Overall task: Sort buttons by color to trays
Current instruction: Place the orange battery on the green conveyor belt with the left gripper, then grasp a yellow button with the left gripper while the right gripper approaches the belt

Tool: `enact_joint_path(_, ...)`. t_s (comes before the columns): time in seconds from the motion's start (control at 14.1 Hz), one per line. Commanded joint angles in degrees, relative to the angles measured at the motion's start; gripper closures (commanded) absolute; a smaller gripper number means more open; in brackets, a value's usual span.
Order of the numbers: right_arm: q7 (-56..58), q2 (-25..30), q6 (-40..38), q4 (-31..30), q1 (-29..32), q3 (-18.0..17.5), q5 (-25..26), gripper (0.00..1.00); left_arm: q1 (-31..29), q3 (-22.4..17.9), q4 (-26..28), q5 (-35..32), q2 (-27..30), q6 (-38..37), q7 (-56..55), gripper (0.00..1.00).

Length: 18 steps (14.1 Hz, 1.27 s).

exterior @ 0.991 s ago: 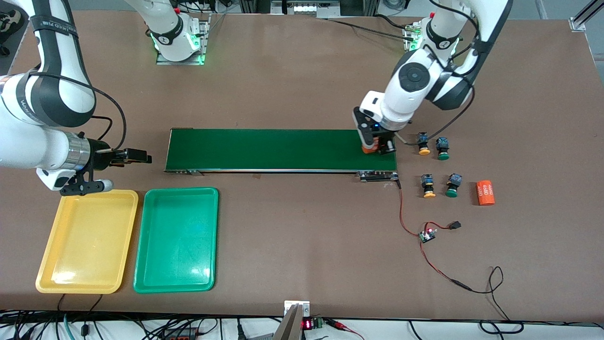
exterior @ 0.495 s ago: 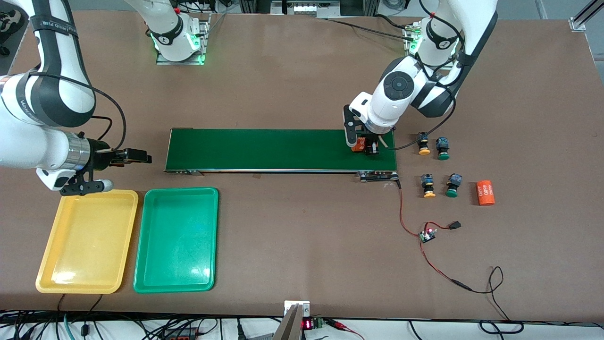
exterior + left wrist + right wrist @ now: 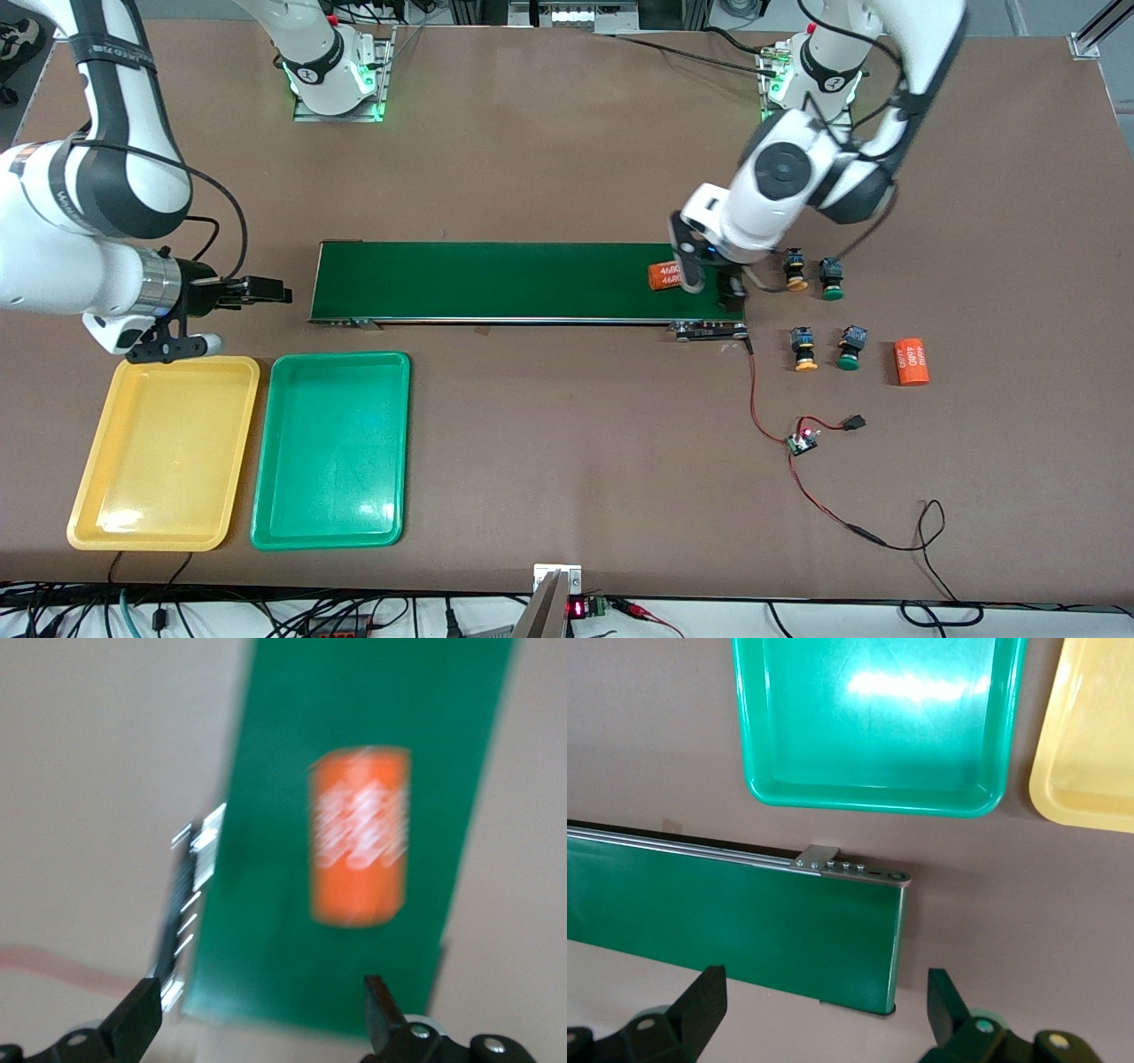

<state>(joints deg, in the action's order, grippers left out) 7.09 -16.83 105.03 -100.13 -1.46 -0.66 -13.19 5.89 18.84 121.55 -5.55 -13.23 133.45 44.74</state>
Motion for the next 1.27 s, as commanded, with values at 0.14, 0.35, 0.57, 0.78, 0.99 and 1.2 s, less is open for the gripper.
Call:
enact_joint_path(0.14,0.2,15.6,12.3,-22.4,-2.4,-0.2,0.1,0.0,-1.1,-8.7,-1.8,0.5,0.9,-4.1,-21.6,0.0)
enact_joint_path(0.35,-9.6,19.1,15.6,-27.7,-7.4,-0.4,0.6,0.0,-0.9,-10.4,-3.2,0.5,-1.7,-3.7,-38.1,0.0)
enact_joint_path(0.57,-24.4,19.5,16.3,-27.7,-15.8,-0.4,8.4,0.0,-0.8,-11.1,-3.5,0.5,-6.3,-3.0,-51.4,0.0)
enact_joint_path(0.78,-36.2,18.9,20.6,-27.7,-22.3,-0.4,11.7,0.0,-0.4,-15.0,-3.5,0.1,-11.3,3.5,-51.6,0.0)
enact_joint_path(0.99,-40.6,17.5,26.2,-27.6,-25.1,-0.7,11.7,0.0,-0.2,-16.6,-3.3,0.3,-13.5,7.0,-51.5,0.0)
enact_joint_path(1.2,-40.6,16.4,28.6,-27.6,-26.8,-0.7,11.7,0.0,0.2,-16.6,-3.3,1.1,-15.2,9.6,-52.1,0.13)
